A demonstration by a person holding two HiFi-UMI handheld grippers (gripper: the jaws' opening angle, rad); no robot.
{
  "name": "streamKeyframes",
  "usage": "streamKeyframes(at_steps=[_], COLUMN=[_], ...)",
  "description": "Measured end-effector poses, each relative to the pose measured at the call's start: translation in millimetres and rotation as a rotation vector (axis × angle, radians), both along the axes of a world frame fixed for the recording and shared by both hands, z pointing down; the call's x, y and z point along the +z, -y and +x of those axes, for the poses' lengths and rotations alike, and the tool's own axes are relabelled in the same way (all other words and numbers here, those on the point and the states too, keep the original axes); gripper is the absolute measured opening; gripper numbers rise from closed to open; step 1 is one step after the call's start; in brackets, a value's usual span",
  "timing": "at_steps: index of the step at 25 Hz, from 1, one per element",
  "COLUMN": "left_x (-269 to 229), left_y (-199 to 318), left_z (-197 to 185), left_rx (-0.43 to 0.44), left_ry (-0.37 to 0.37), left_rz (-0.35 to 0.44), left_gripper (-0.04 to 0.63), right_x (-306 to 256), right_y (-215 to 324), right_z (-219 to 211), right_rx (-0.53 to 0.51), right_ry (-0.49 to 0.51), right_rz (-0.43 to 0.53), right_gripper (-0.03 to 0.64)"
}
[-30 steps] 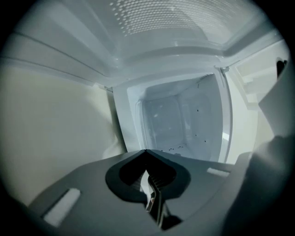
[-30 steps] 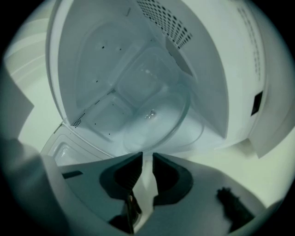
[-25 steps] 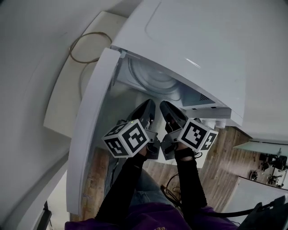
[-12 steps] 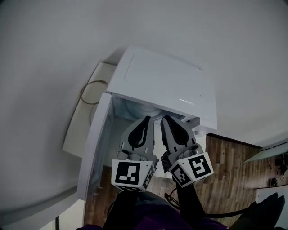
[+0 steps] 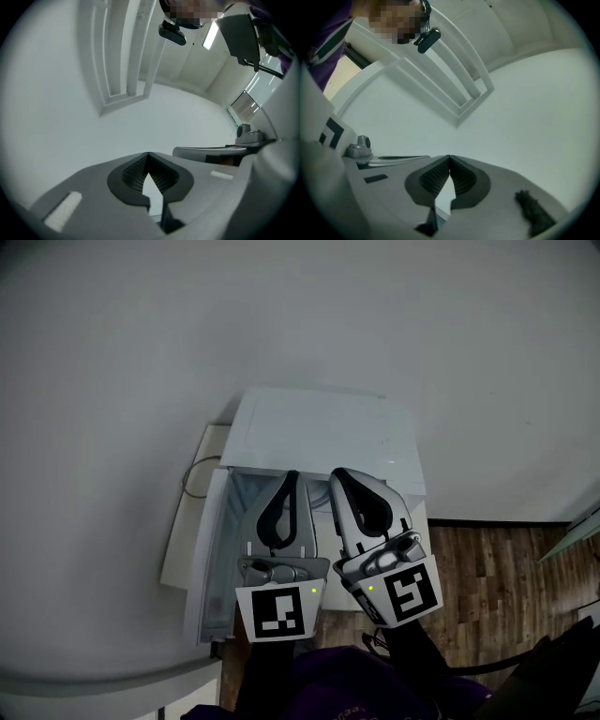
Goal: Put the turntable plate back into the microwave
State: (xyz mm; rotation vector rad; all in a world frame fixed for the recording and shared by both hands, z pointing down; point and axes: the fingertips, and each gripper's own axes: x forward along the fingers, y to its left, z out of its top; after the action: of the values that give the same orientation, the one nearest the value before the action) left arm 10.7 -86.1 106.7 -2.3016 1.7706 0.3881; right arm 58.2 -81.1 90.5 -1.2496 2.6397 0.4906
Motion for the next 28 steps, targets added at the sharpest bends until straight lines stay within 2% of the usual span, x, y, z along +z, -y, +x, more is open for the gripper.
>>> streamKeyframes(at_steps=[6,22,28], left_x=[-11.7,-8.9,-9.3], left_y=[-6.6,-5.2,-7.5], left_z=[-1.0,4.4,4.3], left_rx=[-0.012,-0.004,-0.014], left_ry=[0.043,0.052,0.08], left_rz=[0.057,0.066,0.074], left_gripper=[0.006,0.006,0.006], right_x=[-8.5,-4.5,-4.4], right_y=[-2.1,0.3,-0.8], right_z=[2.2,5.8,3.7], right_rx=[0.017,0.037,0.037], right_ry=[0.008,0.003,0.008], right_rz=[0.035,0.039,0.043], right_gripper=[0.011,0.011,0.011])
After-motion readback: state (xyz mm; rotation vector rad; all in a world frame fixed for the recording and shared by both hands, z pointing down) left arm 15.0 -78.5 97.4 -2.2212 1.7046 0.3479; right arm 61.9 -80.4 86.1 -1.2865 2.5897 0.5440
